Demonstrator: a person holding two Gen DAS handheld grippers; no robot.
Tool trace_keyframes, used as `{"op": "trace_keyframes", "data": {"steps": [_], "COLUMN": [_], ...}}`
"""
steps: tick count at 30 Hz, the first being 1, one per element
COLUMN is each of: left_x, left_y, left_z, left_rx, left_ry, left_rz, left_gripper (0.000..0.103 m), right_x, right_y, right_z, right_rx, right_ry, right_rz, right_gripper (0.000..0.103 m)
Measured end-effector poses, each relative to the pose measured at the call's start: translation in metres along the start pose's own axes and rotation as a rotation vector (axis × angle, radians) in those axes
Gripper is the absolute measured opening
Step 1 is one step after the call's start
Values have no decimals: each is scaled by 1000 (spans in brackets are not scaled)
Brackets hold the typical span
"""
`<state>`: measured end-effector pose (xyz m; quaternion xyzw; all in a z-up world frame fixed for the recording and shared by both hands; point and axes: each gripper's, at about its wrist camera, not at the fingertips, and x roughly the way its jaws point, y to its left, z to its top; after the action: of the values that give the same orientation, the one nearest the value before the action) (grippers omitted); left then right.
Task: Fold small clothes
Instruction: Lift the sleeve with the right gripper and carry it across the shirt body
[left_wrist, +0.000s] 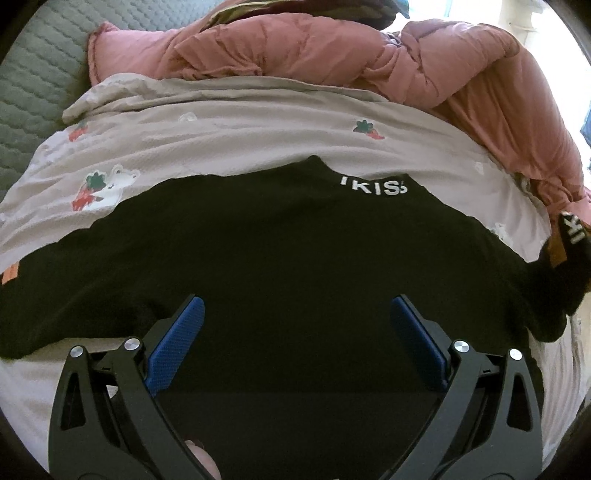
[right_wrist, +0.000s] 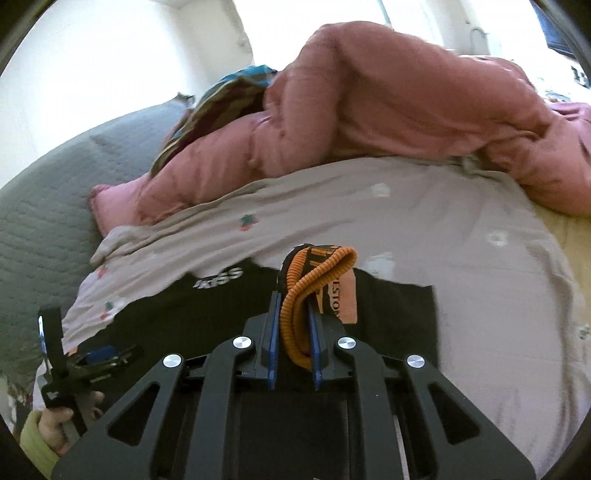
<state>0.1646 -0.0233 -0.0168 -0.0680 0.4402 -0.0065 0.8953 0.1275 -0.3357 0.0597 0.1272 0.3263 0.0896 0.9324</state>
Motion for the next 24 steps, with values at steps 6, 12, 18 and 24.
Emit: {"op": "trace_keyframes", "data": {"steps": [6, 12, 18, 24], "left_x": [3, 6, 8, 6], "left_y": [21, 40, 51, 51], "left_z": [-4, -7, -12, -14], "left_rx": [-48, -96, -143, -157], "left_ry": [16, 29, 47, 43], "left_rz": [-38, -80, -139, -200], "left_gripper": [95, 95, 95, 95], "right_x": [27, 51, 63, 66], "right_y": [42, 80, 111, 116], "right_z": [2, -1, -5, -11], "right_rx": [-43, -79, -97, -136], "right_ry": [44, 86, 113, 124], "right_rz": [51, 94, 182, 174], "right_gripper": [13, 13, 17, 20]}}
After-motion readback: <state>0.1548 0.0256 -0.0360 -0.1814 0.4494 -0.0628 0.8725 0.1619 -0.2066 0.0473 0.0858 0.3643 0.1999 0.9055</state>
